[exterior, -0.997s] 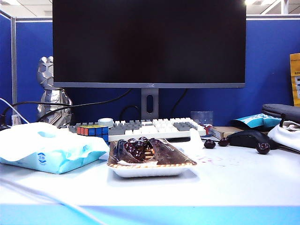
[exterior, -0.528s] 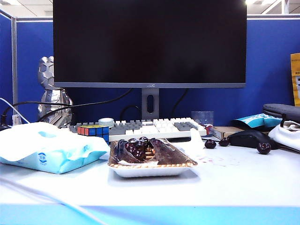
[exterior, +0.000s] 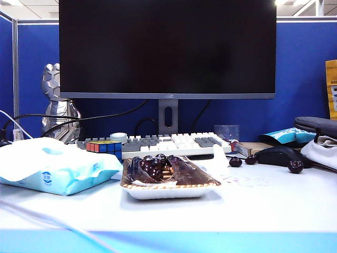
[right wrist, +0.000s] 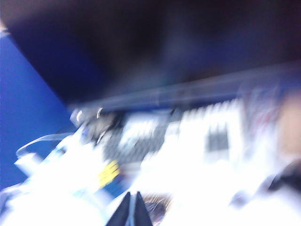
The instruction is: Use the wet wipes on the table to wipe the cherry juice off the table, then put the wipes back on the table.
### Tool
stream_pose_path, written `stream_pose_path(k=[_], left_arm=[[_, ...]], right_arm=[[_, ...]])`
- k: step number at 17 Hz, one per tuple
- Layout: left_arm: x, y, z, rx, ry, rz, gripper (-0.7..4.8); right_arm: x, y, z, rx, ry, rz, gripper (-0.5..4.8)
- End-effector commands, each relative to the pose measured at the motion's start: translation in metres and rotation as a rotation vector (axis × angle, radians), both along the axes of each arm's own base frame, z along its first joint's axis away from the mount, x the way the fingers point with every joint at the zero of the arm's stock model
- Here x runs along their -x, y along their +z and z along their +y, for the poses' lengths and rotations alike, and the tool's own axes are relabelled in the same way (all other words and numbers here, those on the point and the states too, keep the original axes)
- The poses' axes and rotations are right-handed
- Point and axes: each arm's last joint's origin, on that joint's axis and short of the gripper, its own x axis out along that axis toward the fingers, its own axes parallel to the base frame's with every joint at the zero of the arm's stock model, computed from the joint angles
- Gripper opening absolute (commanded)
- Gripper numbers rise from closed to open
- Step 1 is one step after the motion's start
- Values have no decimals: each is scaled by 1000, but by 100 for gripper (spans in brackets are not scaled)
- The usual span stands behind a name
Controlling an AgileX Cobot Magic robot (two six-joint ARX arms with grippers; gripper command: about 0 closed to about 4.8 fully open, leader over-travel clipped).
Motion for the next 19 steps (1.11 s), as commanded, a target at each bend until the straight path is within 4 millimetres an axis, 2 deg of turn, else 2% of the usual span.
stream_pose_path(k=[1,3,4,6,9,10,11,12,14,17,19], left_arm=[[0,-1,0,3,-1,10,-2],[0,-1,0,3,-1,10,-2],[0,-1,0,3,-1,10,-2],[0,-1,0,3,-1,10,-2],[0,-1,0,3,-1,10,-2],[0,-1,0,3,-1,10,-2],[0,-1,0,3,-1,10,-2],[0,-1,0,3,-1,10,-2],[0,-1,0,3,-1,10,-2],[0,-1,0,3,-1,10,-2],[0,-1,0,3,-1,10,-2]], right_arm=[[-59,-11,9,-150,205,71,-3],[-87,-28,19,-120,227,143,-3],[-106,-38,30,-14,194,224,-3],[-133,-42,59,251,107,303,-3],[-167,-48,87,374,57,323,-3],[-188,-61,96,407,32,369,-3],[-200,-73,100,418,35,406,0],[-212,-87,103,435,41,462,32],[-225,-110,107,460,61,556,221],[-233,-145,116,471,133,673,220],[-232,-153,123,491,136,693,220]])
